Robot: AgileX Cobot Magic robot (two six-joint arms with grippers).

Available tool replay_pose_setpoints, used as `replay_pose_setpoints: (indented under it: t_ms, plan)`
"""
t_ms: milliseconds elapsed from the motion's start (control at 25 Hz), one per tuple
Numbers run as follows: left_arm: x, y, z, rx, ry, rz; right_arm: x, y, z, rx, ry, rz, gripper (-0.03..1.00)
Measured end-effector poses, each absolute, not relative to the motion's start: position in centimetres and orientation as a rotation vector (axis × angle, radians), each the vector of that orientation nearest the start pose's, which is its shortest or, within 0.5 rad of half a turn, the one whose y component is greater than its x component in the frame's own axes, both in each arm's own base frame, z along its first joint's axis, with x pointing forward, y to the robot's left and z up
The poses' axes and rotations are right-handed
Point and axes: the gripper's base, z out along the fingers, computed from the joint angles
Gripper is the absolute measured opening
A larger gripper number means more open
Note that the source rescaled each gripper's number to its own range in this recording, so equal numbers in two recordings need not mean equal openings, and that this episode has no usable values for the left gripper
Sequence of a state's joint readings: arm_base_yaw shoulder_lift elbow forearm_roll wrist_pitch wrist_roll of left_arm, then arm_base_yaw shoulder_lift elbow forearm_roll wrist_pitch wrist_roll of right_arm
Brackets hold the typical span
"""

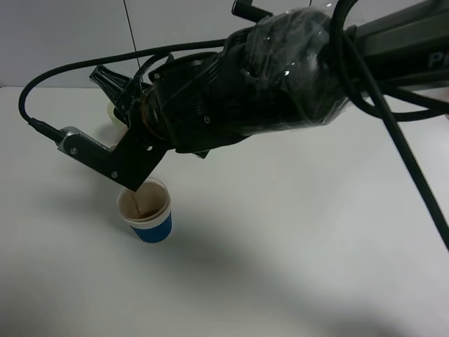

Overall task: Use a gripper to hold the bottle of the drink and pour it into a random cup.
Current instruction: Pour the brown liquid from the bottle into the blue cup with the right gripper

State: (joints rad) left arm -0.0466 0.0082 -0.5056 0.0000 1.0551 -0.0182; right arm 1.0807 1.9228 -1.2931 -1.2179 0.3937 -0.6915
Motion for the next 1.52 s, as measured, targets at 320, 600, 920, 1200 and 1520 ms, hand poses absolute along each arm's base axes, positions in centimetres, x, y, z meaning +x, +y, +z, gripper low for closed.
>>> replay_pose_setpoints:
  t_ms: [320, 600, 920, 1200, 1520]
  plan:
    - [-0.4, 0.02, 27.93, 0.029, 2.041, -0.041, 22.99, 36.02, 21.14, -2.303, 0.374, -0.858, 0.0]
    - [-0.4, 0.02, 27.93, 0.029, 2.041, -0.041, 23.05, 36.06, 21.25, -2.303, 0.334, -0.885, 0.0]
    - [-0.4, 0.02, 27.93, 0.029, 2.041, -0.041, 23.24, 35.77, 21.24, -2.314, 0.359, -0.921, 0.0]
    - [-0.4, 0.02, 27.93, 0.029, 2.041, -0.041, 23.3, 35.67, 21.24, -2.318, 0.368, -0.933, 0.0]
    - [-0.4, 0.02, 27.93, 0.029, 2.041, -0.041, 23.38, 35.57, 21.27, -2.321, 0.369, -0.951, 0.0]
